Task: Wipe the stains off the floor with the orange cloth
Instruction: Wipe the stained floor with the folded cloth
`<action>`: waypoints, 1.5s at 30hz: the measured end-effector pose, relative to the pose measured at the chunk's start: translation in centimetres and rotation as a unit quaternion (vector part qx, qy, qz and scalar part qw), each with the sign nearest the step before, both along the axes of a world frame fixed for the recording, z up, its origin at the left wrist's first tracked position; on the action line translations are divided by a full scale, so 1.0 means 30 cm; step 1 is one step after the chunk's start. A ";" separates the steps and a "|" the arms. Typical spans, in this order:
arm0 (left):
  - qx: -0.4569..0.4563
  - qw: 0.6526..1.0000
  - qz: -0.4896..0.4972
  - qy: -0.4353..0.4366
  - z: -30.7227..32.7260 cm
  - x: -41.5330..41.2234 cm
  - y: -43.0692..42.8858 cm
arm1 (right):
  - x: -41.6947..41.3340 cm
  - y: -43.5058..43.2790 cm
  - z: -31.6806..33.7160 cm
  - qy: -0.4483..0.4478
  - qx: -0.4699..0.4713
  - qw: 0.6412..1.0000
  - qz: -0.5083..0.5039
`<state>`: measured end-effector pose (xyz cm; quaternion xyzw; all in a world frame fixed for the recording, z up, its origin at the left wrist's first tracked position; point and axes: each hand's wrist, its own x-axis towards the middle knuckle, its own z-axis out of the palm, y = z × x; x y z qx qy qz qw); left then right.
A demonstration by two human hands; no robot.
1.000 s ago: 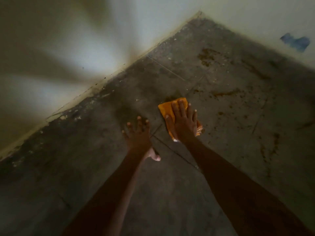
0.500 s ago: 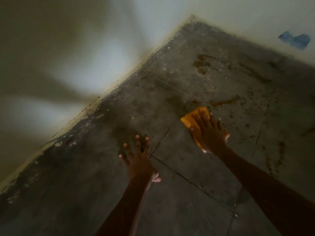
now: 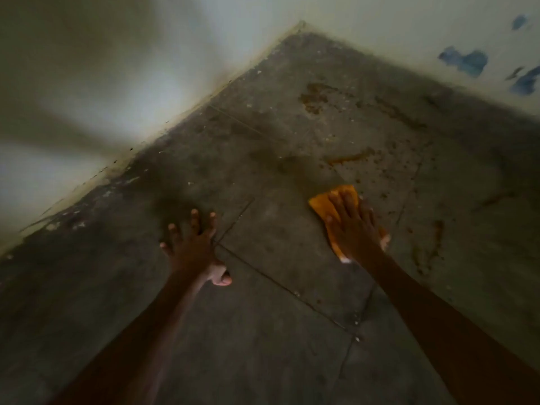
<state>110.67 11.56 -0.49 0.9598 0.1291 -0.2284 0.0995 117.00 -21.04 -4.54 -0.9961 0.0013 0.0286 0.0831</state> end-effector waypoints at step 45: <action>-0.020 0.968 -0.248 0.019 0.024 -0.178 -0.456 | -0.672 -0.057 -0.033 0.001 -0.022 0.967 0.254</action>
